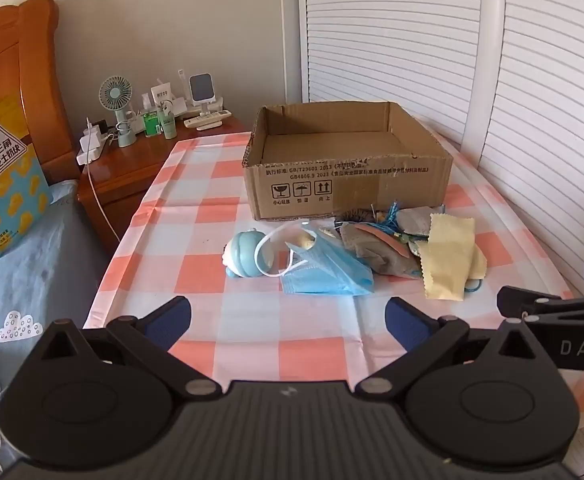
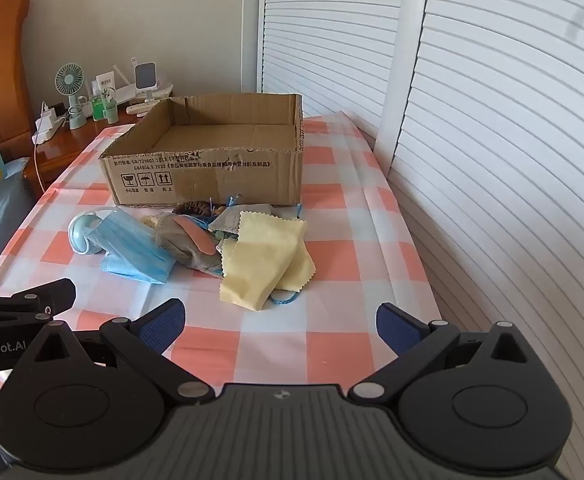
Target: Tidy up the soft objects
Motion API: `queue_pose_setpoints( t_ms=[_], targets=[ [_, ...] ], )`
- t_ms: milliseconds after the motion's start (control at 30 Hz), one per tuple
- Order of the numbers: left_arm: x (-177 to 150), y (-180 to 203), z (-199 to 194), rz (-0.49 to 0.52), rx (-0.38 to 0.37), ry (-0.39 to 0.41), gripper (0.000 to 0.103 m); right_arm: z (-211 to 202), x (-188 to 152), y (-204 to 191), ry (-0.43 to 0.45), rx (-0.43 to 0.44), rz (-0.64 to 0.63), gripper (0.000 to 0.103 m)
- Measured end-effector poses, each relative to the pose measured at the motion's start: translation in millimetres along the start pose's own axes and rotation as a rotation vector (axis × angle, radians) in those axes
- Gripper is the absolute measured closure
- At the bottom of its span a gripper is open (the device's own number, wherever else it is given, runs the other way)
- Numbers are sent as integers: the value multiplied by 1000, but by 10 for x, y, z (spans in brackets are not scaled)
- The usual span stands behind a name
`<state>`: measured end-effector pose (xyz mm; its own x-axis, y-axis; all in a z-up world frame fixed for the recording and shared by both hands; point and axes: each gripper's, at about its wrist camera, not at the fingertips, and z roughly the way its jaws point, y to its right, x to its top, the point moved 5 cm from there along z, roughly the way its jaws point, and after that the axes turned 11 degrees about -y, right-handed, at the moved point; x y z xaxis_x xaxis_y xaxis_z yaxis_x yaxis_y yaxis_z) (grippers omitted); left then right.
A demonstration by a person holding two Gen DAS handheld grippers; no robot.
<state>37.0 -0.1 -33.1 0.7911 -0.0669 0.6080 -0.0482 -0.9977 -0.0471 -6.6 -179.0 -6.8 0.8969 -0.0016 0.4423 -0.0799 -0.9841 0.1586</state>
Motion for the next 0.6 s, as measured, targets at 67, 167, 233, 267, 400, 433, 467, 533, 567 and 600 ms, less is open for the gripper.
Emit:
queue_pose_setpoints(
  t_ms=[67,167,233,267,400,433,467,533,567,600],
  targets=[
    [-4,-3,0,-4,-3,-3,0,-3,-1,1,-1,0,-1,0],
    [-8,-3,-10,-4,-1,-4,0,-6,-2,2,1,-1,-2,0],
    [-10,-4,-20,-5,1,-3,1,-8,-1,2,2,0,-2,0],
    [10,16,14,-2,3,-9,1,-7,-3,2,3,0,-1,0],
    [-3,17,15,-2,3,-5,0,-1,-7,-7,4,1,-3,0],
    [-2,21,14,-1,5,-5,1,4,-7,-9,3,1,-4,0],
    [-2,24,14,-1,6,-5,0,10,-7,-11,3,2,-4,0],
    [-1,32,9,-1,8,-4,0,-8,-25,37,6,2,-2,0],
    [-7,14,3,-3,2,-6,1,-21,4,7,6,2,-2,0],
    [-6,16,3,-4,2,-5,1,-15,3,5,7,1,-2,0]
  ],
)
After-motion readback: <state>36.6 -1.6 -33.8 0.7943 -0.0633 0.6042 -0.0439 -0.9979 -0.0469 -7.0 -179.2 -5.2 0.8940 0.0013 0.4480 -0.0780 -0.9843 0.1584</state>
